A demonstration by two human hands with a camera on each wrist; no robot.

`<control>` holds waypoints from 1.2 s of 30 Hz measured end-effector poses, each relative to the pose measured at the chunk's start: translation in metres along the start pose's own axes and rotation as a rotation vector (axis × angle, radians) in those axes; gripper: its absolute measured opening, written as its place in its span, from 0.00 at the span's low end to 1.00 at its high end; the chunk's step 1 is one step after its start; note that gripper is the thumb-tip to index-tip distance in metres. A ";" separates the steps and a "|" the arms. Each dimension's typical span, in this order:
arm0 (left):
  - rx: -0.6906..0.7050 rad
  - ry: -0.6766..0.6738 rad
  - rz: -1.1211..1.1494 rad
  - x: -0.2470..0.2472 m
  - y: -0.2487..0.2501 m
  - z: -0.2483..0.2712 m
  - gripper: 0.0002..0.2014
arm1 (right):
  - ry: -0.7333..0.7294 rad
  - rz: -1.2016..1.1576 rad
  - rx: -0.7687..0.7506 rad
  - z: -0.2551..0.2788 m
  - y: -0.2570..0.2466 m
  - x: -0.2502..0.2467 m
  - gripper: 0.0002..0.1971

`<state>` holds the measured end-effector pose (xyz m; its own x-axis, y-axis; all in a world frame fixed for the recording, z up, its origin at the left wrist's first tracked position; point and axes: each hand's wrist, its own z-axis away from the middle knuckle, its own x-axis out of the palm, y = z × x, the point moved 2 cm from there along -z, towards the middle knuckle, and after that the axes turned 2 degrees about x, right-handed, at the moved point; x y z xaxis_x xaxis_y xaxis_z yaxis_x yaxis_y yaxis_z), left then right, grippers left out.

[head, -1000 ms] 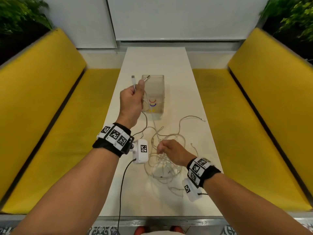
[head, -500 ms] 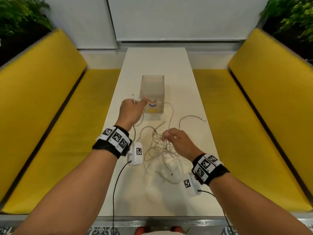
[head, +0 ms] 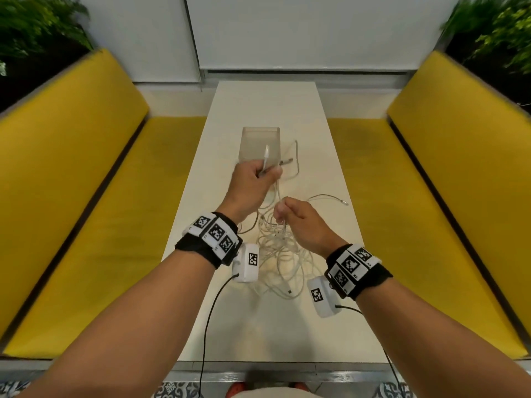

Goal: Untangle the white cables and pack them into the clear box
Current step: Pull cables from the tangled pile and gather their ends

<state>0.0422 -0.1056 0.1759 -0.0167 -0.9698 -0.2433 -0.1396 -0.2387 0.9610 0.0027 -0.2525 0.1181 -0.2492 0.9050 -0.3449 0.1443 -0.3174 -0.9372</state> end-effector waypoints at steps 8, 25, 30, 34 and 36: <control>0.061 0.144 0.147 -0.011 0.026 -0.008 0.14 | -0.074 0.075 0.137 0.019 0.042 0.023 0.15; -0.043 0.319 0.118 -0.035 0.009 -0.019 0.21 | -0.067 -0.044 0.201 0.026 0.036 0.005 0.16; -0.080 -0.167 -0.057 -0.010 0.004 0.000 0.32 | 0.040 -0.111 0.094 0.006 -0.024 -0.014 0.15; -0.053 -0.254 -0.083 0.003 0.006 0.006 0.26 | 0.018 -0.072 0.093 -0.005 -0.045 -0.016 0.14; -0.026 -0.231 -0.074 0.004 0.008 0.004 0.21 | 0.001 -0.060 0.088 -0.005 -0.044 -0.014 0.14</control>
<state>0.0366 -0.1111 0.1819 -0.2338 -0.9131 -0.3339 -0.1234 -0.3128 0.9418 0.0046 -0.2502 0.1646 -0.2542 0.9233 -0.2880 0.0441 -0.2864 -0.9571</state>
